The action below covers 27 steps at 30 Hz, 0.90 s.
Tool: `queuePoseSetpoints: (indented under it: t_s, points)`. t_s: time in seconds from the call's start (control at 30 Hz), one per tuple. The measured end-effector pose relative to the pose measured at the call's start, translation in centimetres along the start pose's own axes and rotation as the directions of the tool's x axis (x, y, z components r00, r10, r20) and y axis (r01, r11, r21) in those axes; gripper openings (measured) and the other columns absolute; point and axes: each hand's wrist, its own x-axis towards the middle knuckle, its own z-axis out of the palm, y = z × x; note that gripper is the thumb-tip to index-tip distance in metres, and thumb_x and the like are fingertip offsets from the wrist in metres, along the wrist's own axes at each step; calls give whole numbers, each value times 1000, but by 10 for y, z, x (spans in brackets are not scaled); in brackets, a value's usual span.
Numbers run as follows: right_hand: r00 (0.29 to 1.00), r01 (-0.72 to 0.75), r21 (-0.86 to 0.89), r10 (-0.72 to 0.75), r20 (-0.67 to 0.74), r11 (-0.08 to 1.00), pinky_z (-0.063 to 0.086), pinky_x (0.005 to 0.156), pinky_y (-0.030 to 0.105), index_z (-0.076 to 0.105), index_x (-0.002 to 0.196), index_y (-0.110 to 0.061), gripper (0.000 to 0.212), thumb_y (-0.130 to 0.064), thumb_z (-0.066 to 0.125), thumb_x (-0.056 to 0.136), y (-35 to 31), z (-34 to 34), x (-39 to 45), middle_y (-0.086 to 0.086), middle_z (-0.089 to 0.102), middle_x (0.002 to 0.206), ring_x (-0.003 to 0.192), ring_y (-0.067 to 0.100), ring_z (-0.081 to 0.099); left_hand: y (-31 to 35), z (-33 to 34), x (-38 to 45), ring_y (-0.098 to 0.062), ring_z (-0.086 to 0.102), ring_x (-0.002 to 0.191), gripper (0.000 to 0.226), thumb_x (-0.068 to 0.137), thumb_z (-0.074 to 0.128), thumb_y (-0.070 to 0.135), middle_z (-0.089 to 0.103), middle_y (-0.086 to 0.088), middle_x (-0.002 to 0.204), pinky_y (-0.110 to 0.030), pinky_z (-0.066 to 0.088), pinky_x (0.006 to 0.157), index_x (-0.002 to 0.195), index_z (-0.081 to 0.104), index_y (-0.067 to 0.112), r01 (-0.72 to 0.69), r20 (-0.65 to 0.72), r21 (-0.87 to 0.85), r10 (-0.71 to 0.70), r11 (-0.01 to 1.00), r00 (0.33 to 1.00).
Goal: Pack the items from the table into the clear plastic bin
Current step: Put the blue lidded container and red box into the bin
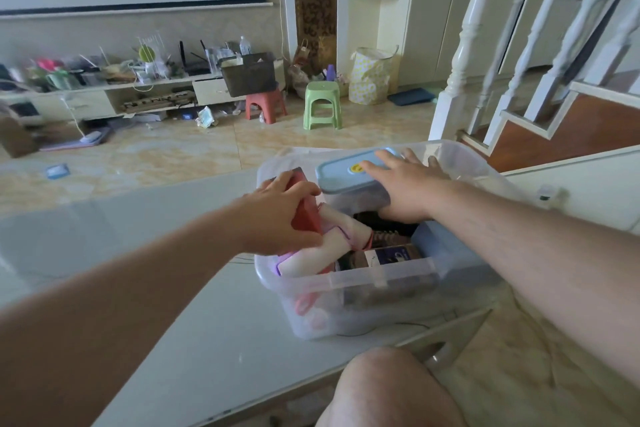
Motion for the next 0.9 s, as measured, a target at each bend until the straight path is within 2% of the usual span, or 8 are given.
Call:
queuePoseSetpoints:
  t_s: [0.17, 0.3, 0.43, 0.53, 0.7, 0.8, 0.87, 0.9]
  points:
    - [997, 3, 100, 5, -78, 995, 14, 120, 68, 8, 161, -48, 87, -43, 60, 91, 15, 2, -15, -9, -4, 173, 158, 35, 3, -16, -2, 16, -16, 54, 109, 76, 59, 65, 83, 48, 16, 126, -42, 53, 94, 125, 48, 50, -55, -31, -52, 53, 997, 998]
    - [943, 74, 273, 22, -333, 959, 35, 117, 54, 29, 161, -35, 82, -16, 59, 87, 35, -9, -32, -5, 27, 168, 151, 25, 30, -15, -2, 16, -10, 54, 101, 63, 54, 69, 81, 54, 17, 106, -39, 53, 89, 104, 57, 45, -77, -147, -167, 52, 983, 988]
    - [899, 51, 410, 137, -415, 911, 40, 108, 36, 48, 153, -26, 70, -7, 60, 87, 49, -12, -49, 6, 49, 154, 139, 29, 48, 0, 1, 16, -12, 56, 92, 62, 58, 64, 85, 48, 11, 107, -36, 55, 80, 99, 56, 40, 32, -166, -143, -56, 989, 985]
    - [893, 65, 393, 122, -432, 917, 42, 106, 38, 59, 143, -26, 60, -8, 59, 85, 33, -13, -52, 6, 55, 143, 129, 32, 51, 18, 4, 20, -18, 59, 86, 35, 67, 57, 62, 51, 6, 105, -39, 58, 75, 95, 57, 40, 141, -188, -87, -155, 986, 970]
    - [961, 177, 487, -44, -272, 855, 44, 106, 35, 66, 137, -24, 53, -6, 51, 89, -30, -19, -43, 3, 62, 135, 127, 24, 55, 41, 2, 22, -27, 56, 93, 37, 82, 42, 54, 40, -3, 113, -43, 55, 78, 109, 65, 42, 158, 20, 281, -171, 946, 985]
    - [983, 164, 635, -68, -173, 755, 44, 99, 35, 63, 137, -26, 47, -10, 46, 96, -69, -24, -27, 2, 63, 134, 121, 23, 56, 35, 4, 14, -19, 55, 98, 33, 77, 50, 54, 37, -3, 115, -40, 57, 77, 105, 66, 45, 78, 74, 287, -103, 955, 992]
    - [992, 125, 699, -70, -106, 704, 40, 92, 35, 54, 138, -29, 39, -26, 46, 99, -92, -29, -13, 6, 59, 133, 113, 25, 51, 29, 11, 8, -21, 54, 110, 31, 79, 54, 56, 40, -5, 123, -43, 59, 79, 107, 64, 45, 46, 12, 279, -51, 959, 999]
    - [997, 74, 737, -61, -45, 672, 40, 96, 37, 44, 150, -28, 50, -35, 44, 101, -102, -32, -6, 10, 56, 144, 118, 26, 51, 26, 16, 4, -26, 53, 115, 36, 82, 51, 58, 41, -6, 129, -45, 59, 80, 113, 64, 46, 55, -19, 275, -52, 960, 998]
